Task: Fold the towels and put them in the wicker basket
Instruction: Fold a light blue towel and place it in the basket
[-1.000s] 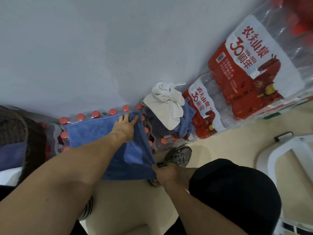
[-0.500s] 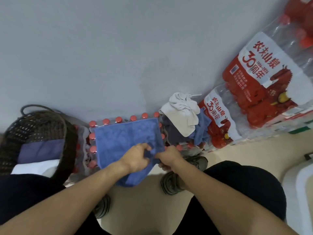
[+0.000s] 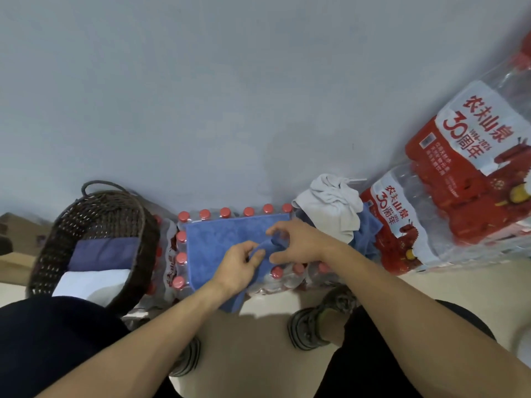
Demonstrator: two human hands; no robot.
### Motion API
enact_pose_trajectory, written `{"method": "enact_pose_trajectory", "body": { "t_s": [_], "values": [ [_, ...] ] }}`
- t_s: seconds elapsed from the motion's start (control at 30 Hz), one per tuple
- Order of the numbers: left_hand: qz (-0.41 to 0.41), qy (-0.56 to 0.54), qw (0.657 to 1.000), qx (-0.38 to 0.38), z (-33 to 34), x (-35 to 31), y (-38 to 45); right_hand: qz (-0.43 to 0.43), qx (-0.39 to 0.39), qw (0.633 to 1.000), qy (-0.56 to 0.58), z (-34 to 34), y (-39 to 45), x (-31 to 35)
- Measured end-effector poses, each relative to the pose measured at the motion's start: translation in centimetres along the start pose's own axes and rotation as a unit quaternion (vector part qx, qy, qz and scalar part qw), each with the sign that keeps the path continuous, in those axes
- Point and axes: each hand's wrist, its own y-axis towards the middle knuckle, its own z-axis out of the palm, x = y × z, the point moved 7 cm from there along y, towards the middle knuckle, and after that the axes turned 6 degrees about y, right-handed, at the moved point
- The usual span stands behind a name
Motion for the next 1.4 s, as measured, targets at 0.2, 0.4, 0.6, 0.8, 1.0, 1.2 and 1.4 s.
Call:
{"method": "enact_pose_trajectory", "body": {
  "t_s": [0.2,0.4,0.6,0.8,1.0,1.2,1.4],
  "values": [
    [-0.004,-0.038,0.999,-0.026,-1.2,0.1,1.0,-0.111,-0.086,0.989,0.055,0.6,1.1,1.7],
    [-0.035,0.071,0.996,0.044,-2.0,2.2,0.4,-0.023,-0.184,0.977,0.109,-0.5,1.8,-1.4],
    [-0.086,0.268,0.956,0.085,-4.3,5.2,-1.1,0.111,-0.237,0.939,0.224,-0.5,1.4,-5.7],
    [-0.115,0.315,0.941,0.046,-7.9,5.4,-1.0,0.213,-0.199,0.935,0.200,0.7,0.3,-7.4],
    [-0.129,0.192,0.973,0.023,-10.3,6.2,-0.7,0.242,-0.225,0.925,0.189,0.7,0.2,-9.2],
    [-0.148,0.003,0.985,-0.095,-12.6,7.0,-1.2,0.202,-0.289,0.867,0.351,0.9,0.3,-9.3],
    [-0.086,-0.087,0.970,-0.209,-14.5,5.0,-0.9,0.111,-0.347,0.876,0.317,-2.0,0.4,-6.7]
  ]
}}
